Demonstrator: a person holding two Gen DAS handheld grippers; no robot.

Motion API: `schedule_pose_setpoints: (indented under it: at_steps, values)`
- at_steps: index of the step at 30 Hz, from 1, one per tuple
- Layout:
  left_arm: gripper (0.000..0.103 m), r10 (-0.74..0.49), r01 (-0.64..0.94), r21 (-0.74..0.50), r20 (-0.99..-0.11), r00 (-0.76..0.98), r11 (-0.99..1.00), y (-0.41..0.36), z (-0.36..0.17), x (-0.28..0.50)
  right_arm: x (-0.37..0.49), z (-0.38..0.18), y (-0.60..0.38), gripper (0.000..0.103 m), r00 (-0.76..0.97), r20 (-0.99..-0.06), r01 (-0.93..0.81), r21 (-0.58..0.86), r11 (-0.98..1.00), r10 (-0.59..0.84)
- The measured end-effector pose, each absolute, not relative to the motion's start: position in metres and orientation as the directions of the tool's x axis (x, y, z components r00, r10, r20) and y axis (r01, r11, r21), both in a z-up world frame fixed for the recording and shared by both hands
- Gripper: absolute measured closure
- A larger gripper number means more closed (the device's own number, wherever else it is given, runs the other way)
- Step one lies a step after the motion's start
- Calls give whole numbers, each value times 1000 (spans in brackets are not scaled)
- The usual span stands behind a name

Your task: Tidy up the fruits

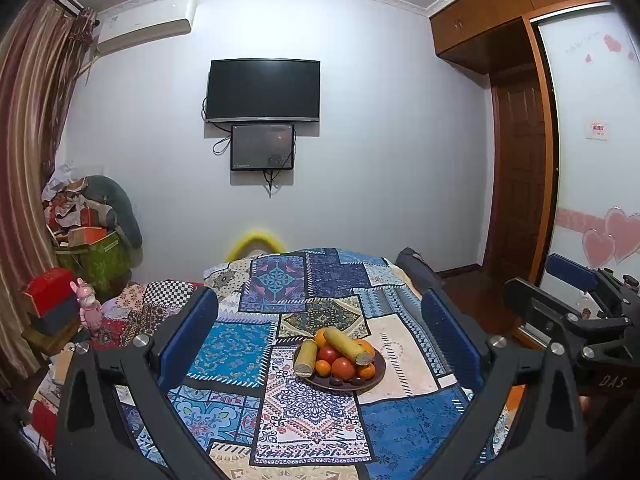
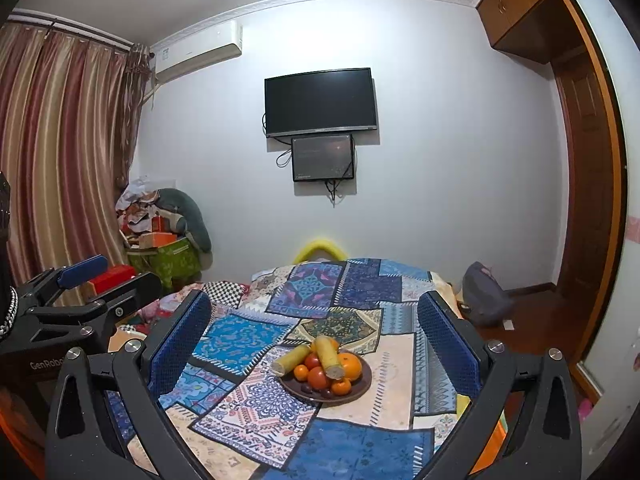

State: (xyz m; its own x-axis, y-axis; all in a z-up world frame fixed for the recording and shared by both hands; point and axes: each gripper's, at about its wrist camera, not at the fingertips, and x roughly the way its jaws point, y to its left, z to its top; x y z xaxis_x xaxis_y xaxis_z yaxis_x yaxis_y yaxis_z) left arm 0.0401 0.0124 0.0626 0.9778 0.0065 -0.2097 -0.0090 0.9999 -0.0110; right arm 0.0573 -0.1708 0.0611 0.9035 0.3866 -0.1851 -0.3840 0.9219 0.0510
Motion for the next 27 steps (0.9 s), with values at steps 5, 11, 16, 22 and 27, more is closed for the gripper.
schedule_pose_setpoints:
  at_steps: [5, 11, 16, 22, 27]
  values:
    - [0, -4, 1, -16, -213, 977, 1000, 13, 62, 40, 57, 62, -170, 0, 905, -184, -383, 46, 923, 385]
    - [0, -17, 10, -29, -220, 975, 1000, 15, 62, 43, 58, 60, -170, 0, 905, -188, -379, 48, 924, 381]
    - [0, -28, 21, -31, -229, 973, 999, 15, 60, 44, 59, 61, -169, 0, 907, -189, -375, 46, 926, 377]
    - [0, -32, 25, -36, -232, 972, 999, 15, 60, 44, 59, 60, -169, 0, 908, -187, -373, 41, 927, 374]
    - [0, -36, 26, -44, -237, 971, 999, 17, 60, 46, 60, 58, -170, 0, 908, -191, -373, 43, 927, 374]
